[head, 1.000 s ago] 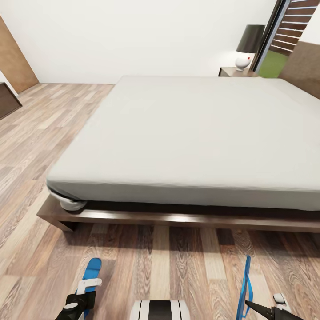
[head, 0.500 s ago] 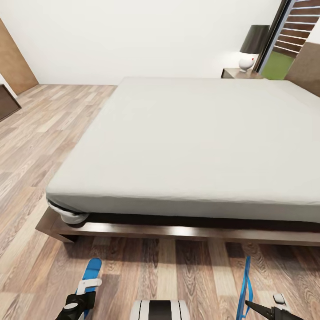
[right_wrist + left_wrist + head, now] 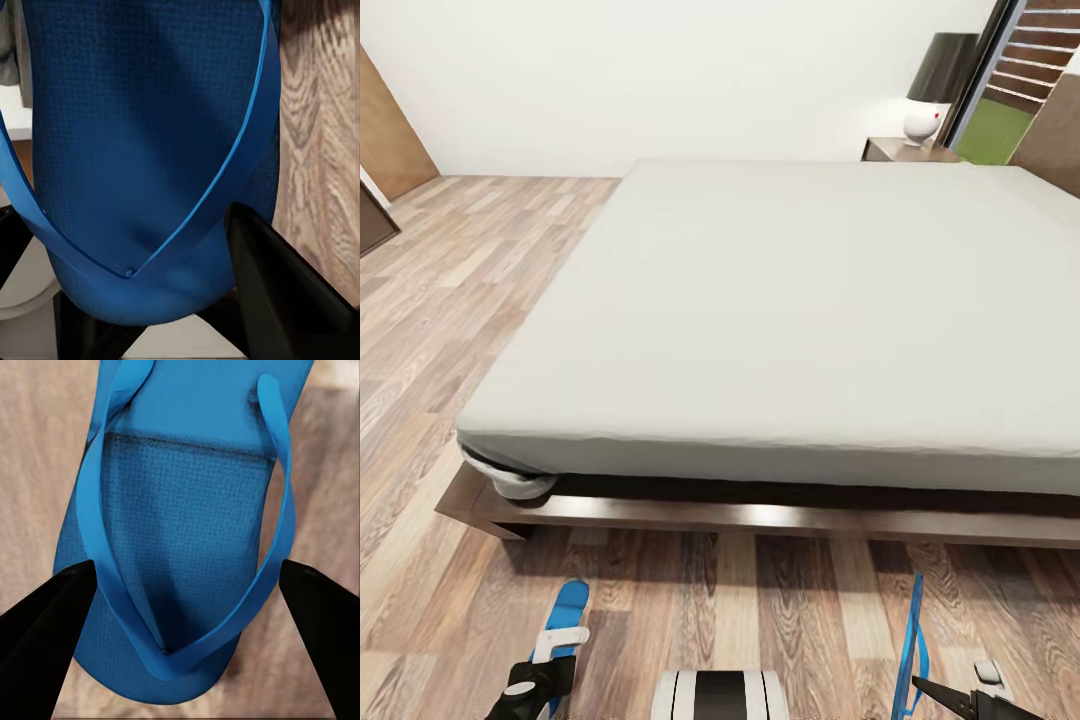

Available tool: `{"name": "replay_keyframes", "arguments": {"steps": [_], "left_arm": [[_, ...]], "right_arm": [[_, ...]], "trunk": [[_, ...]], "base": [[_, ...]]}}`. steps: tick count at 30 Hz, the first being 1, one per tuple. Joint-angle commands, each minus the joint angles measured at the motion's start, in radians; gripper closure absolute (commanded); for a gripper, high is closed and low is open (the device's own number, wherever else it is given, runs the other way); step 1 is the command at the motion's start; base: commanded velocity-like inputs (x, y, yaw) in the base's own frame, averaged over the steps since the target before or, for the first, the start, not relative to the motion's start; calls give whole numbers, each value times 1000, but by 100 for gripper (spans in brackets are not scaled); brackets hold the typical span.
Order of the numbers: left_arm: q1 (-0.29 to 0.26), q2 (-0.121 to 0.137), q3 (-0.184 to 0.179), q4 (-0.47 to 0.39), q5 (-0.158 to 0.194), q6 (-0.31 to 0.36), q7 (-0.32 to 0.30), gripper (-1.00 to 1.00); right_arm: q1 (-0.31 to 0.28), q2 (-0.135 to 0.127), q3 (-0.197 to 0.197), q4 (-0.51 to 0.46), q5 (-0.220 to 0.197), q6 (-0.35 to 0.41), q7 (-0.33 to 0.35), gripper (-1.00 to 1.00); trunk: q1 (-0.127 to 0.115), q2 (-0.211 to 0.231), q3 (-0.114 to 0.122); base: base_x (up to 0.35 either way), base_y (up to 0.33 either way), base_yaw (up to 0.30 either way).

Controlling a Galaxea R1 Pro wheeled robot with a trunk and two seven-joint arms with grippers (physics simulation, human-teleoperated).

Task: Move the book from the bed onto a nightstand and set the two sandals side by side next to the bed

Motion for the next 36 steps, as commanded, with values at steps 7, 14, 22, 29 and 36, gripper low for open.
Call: {"name": "replay_keyframes", "arguments": {"steps": [7,14,22,29,36], "left_arm": [[0,-1,3,-2,-8,6,0,100],[0,-1,3,-2,-8,6,0,100],[0,-1,3,-2,-8,6,0,100],[0,-1,3,-2,-8,6,0,100],[0,0,3,-2,-8,6,0,100]], "right_arm": [[0,0,-5,0,3,12,1,100],[0,0,-5,0,2,12,1,100],[0,0,-5,0,2,12,1,100],[0,0,-5,0,2,12,1,100],[0,0,-10,0,2,12,1,100]], "trunk": [[3,-2,-28],[6,-4,-55],[7,-4,-63],[7,-4,-63],[7,-4,-63]], "base": [[0,0,0],[0,0,0],[0,0,0],[0,0,0],[0,0,0]]}}
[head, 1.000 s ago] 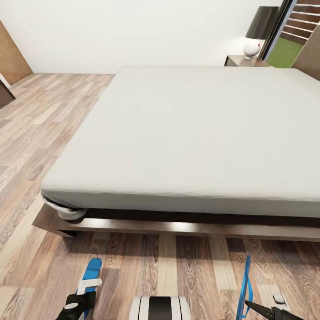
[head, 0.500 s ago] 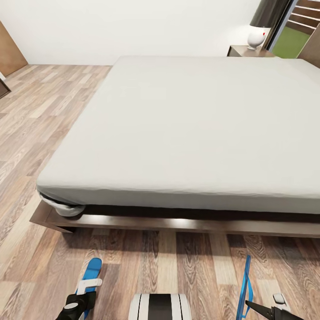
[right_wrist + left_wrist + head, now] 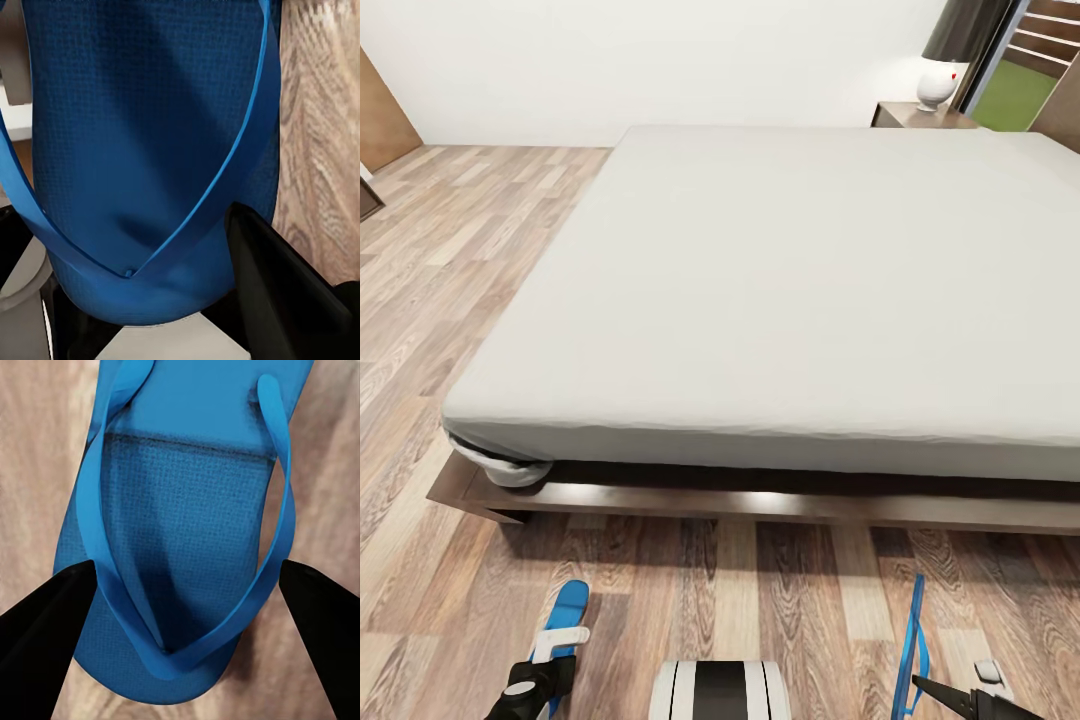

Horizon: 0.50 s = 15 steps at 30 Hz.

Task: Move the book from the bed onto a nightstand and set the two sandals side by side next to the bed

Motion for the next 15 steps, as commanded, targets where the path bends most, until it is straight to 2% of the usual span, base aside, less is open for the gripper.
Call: {"name": "replay_keyframes", "arguments": {"steps": [1,3,5,7,8,9,12,15], "left_arm": [[0,-1,3,-2,-8,6,0,100],[0,-1,3,-2,-8,6,0,100],[0,-1,3,-2,-8,6,0,100],[0,-1,3,-2,-7,6,0,100],[0,-1,3,-2,-7,6,0,100],[0,-1,3,-2,-7,6,0,100],[0,0,3,-2,-7,6,0,100],[0,-1,3,-2,-7,6,0,100]], "right_arm": [[0,0,-6,0,2,12,1,100],[0,0,-11,-4,1,21,0,100],[0,-1,-13,-12,-1,69,0,100],[-1,-11,-15,-27,-2,163,0,100],[-1,-28,-16,-55,-3,230,0,100],[-2,-38,-16,-79,-4,262,0,100],[-2,-54,-16,-136,-6,310,0,100],[-2,-56,-15,-149,-6,319,0,100]], "trunk": [[0,0,-1],[0,0,-1],[0,0,-1],[0,0,-1],[0,0,-1],[0,0,-1],[0,0,-1],[0,0,-1]], "base": [[0,0,0],[0,0,0],[0,0,0],[0,0,0],[0,0,0],[0,0,0],[0,0,0],[0,0,0]]}}
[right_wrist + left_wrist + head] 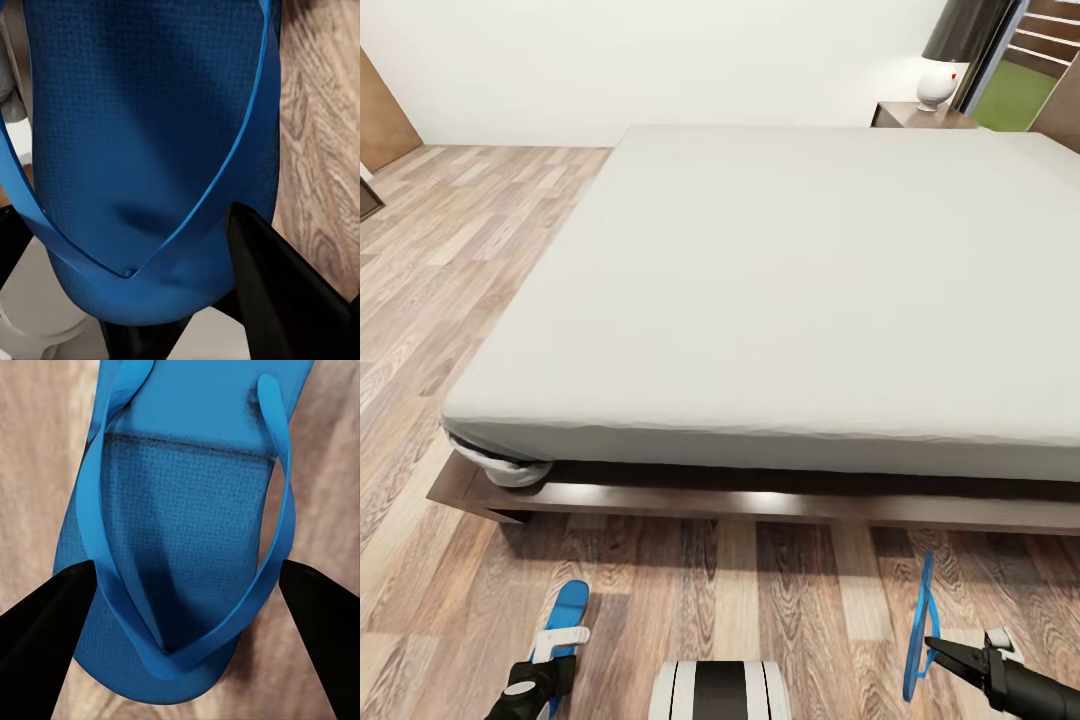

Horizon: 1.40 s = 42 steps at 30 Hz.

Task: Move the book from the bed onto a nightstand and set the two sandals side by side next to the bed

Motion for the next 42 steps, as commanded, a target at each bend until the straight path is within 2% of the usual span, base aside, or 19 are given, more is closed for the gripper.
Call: {"name": "replay_keyframes", "arguments": {"steps": [1,5,12,18,22,42], "left_arm": [[0,-1,3,-2,-8,6,0,100],[0,-1,3,-2,-7,6,-1,100],[0,-2,3,-2,-6,6,-1,100],[0,-2,3,-2,-6,5,-1,100],[0,-2,3,-2,-6,6,-1,100],[0,-2,3,-2,-6,5,-1,100]], "right_arm": [[0,0,-1,-2,-1,13,0,100],[-1,-3,0,5,3,12,2,100],[-1,-2,0,9,3,9,2,100],[-1,-2,-1,9,3,9,2,100],[-1,-2,0,9,3,9,2,100],[0,-2,0,7,2,6,3,100]], "trunk": [[0,0,-1],[0,0,-1],[3,-2,-28],[3,-2,-28],[5,-3,-43],[5,-3,-43]], "base": [[0,0,0],[0,0,0],[0,0,0],[0,0,0],[0,0,0],[0,0,0]]}}
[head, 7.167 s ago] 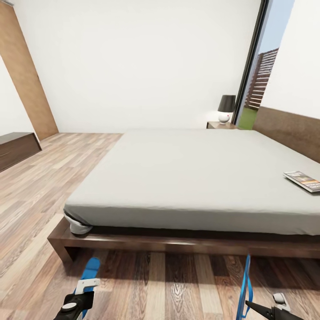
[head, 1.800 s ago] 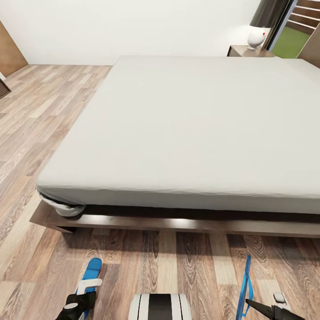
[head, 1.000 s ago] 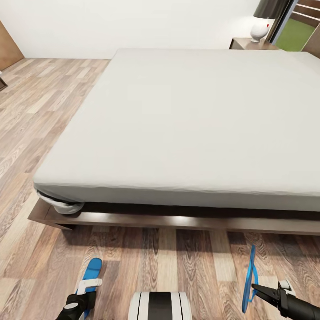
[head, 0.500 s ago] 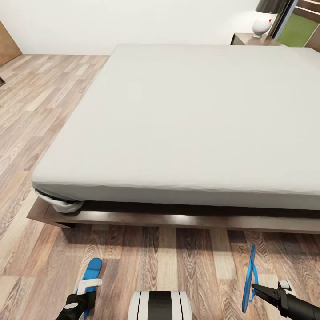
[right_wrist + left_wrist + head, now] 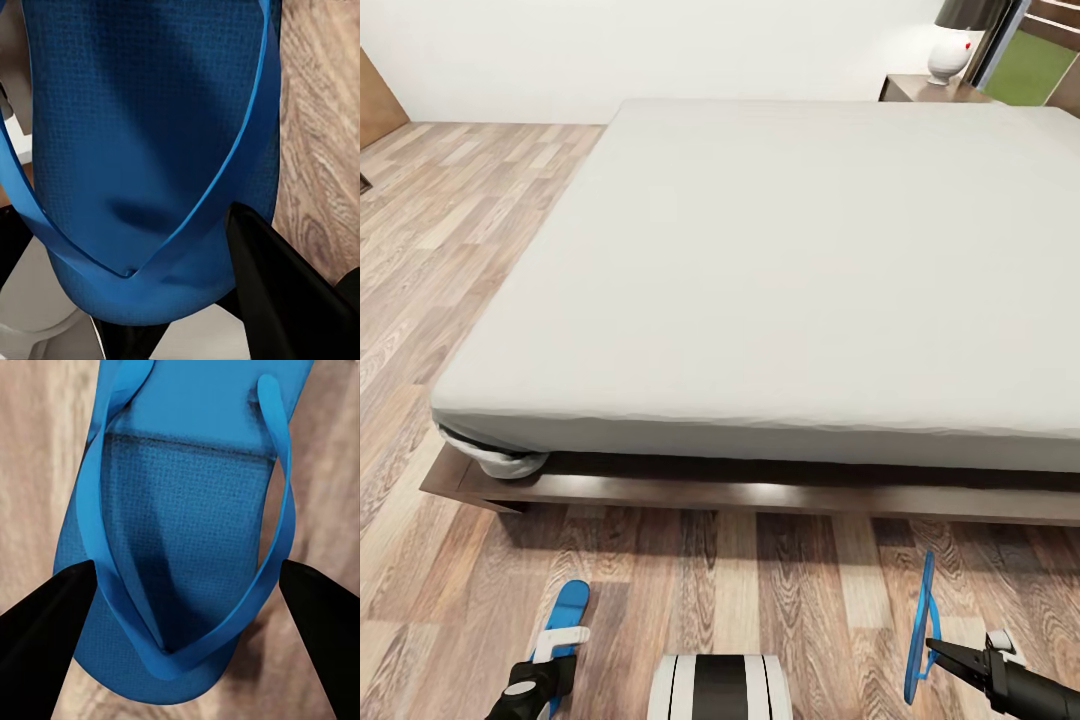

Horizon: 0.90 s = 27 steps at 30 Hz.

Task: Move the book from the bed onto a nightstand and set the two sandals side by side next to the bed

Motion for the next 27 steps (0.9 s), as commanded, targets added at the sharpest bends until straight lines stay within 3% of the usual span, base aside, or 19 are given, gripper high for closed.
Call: {"name": "replay_keyframes", "arguments": {"steps": [1,10,18,27], "left_arm": [[0,-1,3,-2,-7,6,0,100],[0,1,11,-3,1,12,4,100],[0,2,15,-3,91,14,6,100],[0,3,16,-3,100,13,6,100]], "right_arm": [[0,0,-1,0,0,12,0,100],[0,0,-1,0,0,12,-1,100],[-1,0,-1,0,0,10,-1,100],[-1,0,-1,0,0,10,-1,100]], "trunk": [[0,0,-1],[0,0,-1],[0,0,-1],[0,0,-1]], "base": [[0,0,0],[0,0,0],[0,0,0],[0,0,0]]}}
